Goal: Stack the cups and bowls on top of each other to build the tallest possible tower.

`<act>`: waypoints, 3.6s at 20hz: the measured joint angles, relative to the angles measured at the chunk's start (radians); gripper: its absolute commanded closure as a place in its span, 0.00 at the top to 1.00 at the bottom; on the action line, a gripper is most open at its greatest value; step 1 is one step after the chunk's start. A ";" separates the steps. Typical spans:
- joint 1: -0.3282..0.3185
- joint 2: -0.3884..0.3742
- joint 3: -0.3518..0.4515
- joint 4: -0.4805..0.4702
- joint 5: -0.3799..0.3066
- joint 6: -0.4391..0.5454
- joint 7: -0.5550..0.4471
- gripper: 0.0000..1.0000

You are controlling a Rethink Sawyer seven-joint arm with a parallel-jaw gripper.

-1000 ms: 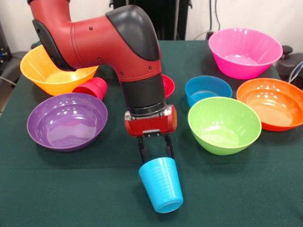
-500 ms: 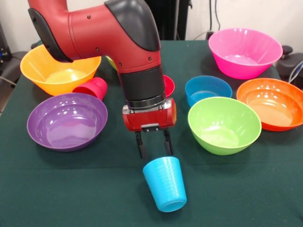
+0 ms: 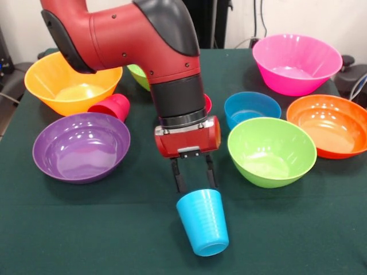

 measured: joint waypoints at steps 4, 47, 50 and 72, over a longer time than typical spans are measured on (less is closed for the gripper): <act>0.009 0.009 0.000 0.014 0.000 -0.046 0.000 1.00; 0.061 0.080 -0.018 0.049 0.001 -0.180 0.000 1.00; 0.061 0.074 -0.020 0.049 0.001 -0.180 0.000 1.00; 0.057 -0.001 -0.034 0.049 0.001 -0.180 0.000 1.00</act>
